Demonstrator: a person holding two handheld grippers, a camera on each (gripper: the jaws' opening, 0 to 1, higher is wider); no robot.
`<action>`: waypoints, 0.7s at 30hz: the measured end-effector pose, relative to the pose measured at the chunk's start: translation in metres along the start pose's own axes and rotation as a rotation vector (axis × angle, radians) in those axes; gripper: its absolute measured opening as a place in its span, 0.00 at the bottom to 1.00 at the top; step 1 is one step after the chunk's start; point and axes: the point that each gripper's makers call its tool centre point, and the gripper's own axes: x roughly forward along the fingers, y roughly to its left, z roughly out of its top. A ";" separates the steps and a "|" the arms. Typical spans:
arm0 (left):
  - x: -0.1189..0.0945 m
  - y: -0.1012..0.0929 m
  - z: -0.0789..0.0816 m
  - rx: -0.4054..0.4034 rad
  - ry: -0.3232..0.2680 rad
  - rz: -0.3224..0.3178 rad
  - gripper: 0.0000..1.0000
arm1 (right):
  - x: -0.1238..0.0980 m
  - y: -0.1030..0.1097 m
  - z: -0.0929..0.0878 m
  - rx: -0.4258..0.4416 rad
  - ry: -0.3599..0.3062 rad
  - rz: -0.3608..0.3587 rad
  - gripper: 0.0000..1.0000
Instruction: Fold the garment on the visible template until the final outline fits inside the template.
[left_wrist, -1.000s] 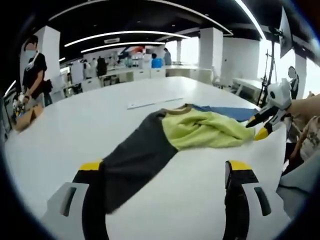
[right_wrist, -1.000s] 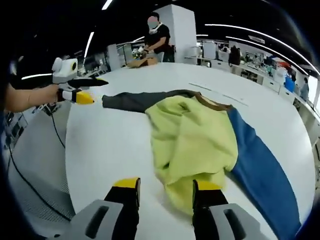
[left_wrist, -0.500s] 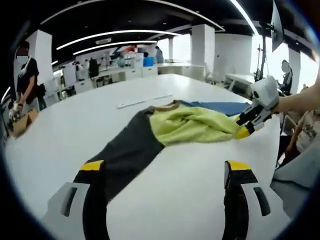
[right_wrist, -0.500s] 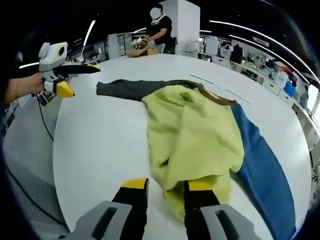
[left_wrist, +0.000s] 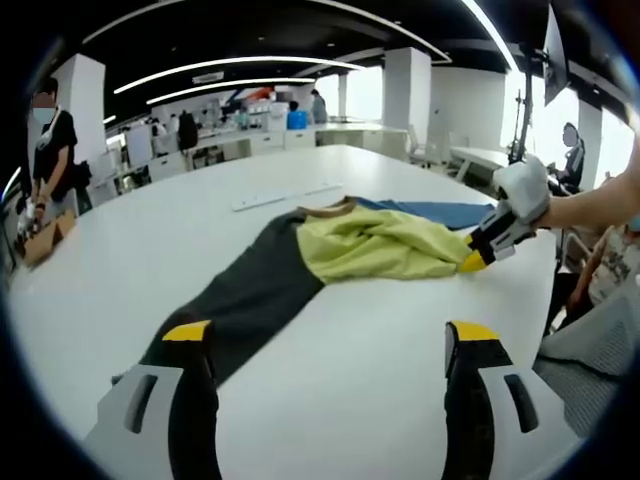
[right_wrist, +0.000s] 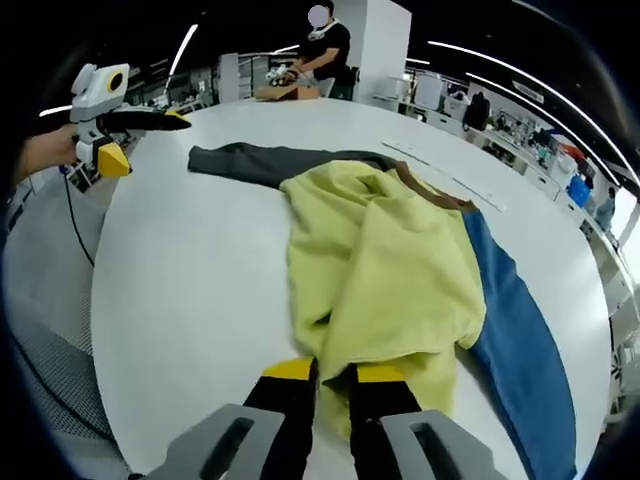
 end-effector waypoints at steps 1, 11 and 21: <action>0.000 0.000 0.000 -0.002 0.000 -0.001 0.91 | 0.000 -0.001 0.000 -0.006 0.003 -0.001 0.04; 0.004 -0.007 0.001 0.035 0.007 -0.016 0.88 | -0.013 0.005 0.019 0.191 -0.011 0.122 0.00; 0.008 -0.013 0.001 0.026 0.008 -0.036 0.84 | -0.028 -0.004 0.048 0.466 -0.089 0.225 0.00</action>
